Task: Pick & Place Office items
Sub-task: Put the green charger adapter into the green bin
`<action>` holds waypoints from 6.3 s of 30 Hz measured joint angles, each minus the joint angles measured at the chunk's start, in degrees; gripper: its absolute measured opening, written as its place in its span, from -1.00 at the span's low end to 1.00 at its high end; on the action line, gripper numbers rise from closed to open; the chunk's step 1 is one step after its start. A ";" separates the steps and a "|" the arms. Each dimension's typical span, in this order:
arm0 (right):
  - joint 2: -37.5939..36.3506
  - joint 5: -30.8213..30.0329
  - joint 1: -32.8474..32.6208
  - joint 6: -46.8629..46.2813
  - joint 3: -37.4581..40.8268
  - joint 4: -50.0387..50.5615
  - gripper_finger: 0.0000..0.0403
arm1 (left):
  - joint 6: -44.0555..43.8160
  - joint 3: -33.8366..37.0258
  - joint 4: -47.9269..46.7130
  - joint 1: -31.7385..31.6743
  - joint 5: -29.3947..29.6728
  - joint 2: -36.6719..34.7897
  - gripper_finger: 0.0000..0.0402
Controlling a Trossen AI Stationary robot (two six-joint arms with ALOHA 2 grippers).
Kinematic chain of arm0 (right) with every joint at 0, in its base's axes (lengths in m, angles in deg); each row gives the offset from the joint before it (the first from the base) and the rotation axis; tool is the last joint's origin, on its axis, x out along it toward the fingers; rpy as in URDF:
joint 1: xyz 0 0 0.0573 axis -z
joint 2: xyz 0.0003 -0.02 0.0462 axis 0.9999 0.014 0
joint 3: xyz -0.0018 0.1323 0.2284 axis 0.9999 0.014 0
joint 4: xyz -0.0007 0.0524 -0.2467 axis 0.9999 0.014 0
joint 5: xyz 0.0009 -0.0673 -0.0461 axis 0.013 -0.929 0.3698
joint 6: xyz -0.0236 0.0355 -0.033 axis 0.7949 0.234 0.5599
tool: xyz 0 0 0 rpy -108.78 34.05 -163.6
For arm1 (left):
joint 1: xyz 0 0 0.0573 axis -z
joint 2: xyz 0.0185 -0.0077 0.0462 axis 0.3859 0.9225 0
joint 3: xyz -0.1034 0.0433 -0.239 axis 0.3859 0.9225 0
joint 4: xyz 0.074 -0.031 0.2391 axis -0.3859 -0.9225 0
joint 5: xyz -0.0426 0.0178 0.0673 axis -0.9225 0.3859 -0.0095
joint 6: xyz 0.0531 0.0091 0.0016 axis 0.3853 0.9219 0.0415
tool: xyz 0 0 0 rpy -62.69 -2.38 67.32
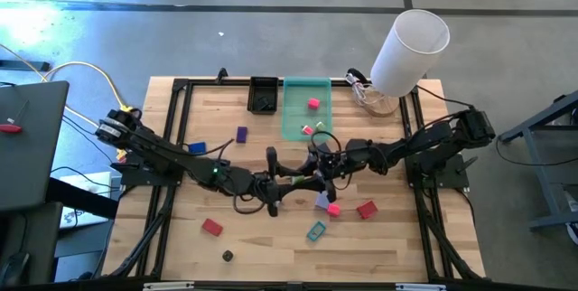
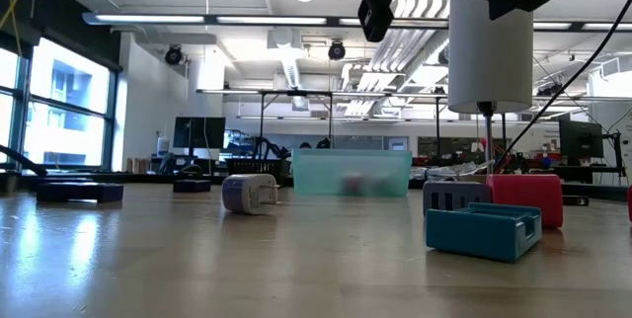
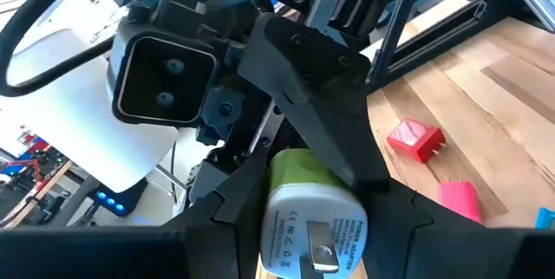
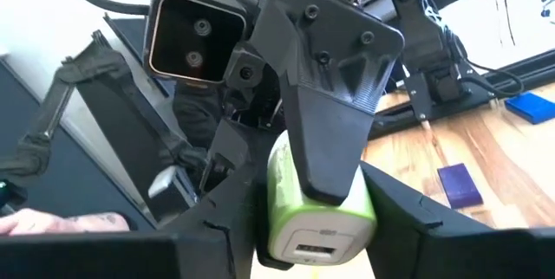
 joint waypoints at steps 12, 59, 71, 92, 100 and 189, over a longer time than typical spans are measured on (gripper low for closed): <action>-0.39 0.96 -0.04 1.15 -0.29 2.10 -0.38 | 2.74 -0.04 -0.29 5.21 6.51 0.97 -0.32; -3.88 -5.23 0.02 4.23 -0.14 12.31 -0.40 | -0.85 0.00 -3.44 9.05 12.22 0.91 -0.31; -6.07 -8.84 -0.55 7.42 -0.11 16.54 -0.40 | -2.48 0.06 -4.61 9.05 12.15 0.86 -0.31; -6.87 -12.25 -0.29 9.31 0.68 20.96 -0.40 | -5.15 0.63 -5.24 9.43 16.06 0.48 -0.23; -6.60 -13.79 -0.33 9.26 0.21 21.59 -0.40 | 0.10 0.39 -4.04 11.43 16.83 0.64 -0.22; 22.44 -30.23 40.50 15.88 -29.38 66.03 -0.40 | -26.91 0.09 -12.31 8.02 6.94 0.86 -0.21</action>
